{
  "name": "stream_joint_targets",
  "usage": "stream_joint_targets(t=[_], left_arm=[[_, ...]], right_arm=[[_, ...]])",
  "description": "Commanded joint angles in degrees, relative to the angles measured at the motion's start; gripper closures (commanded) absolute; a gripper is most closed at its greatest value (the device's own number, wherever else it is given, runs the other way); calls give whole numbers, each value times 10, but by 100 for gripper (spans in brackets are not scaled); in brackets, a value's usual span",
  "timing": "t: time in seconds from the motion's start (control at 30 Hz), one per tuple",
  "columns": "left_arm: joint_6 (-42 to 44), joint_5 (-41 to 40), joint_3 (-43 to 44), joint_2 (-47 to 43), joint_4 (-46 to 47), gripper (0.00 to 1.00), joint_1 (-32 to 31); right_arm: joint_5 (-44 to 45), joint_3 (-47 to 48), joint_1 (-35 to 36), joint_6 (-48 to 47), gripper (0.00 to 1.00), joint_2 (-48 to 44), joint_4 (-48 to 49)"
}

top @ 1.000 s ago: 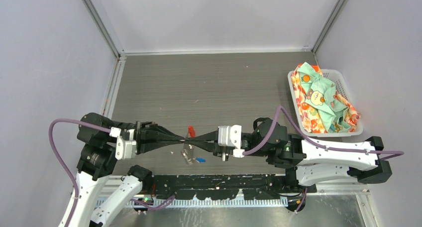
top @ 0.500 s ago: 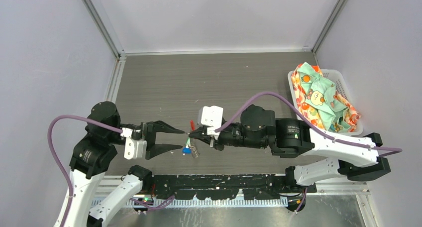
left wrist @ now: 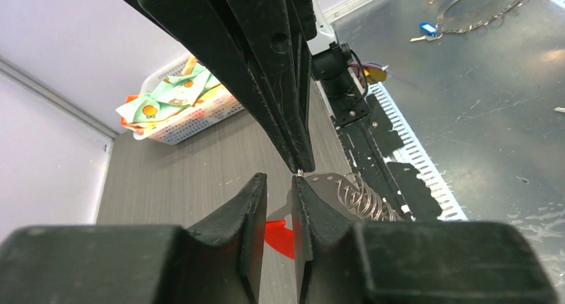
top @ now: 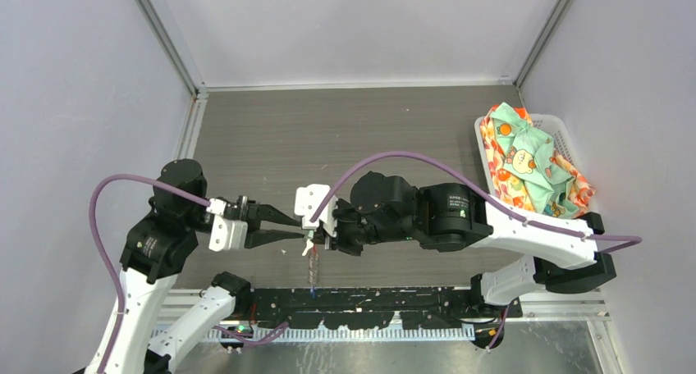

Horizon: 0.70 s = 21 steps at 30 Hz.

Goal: Put the keys on the keyring

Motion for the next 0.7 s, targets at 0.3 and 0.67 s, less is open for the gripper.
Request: stream_joint_targets(t=[0.3,0.67], left_arm=[[-1,35,22,10,-67,67,0],[158,-20,47,38,-233,76,-27]], right_arm=[[-29,80,-2,-1,99,30,-30],[-31,109,-6,0,99,55,-54]])
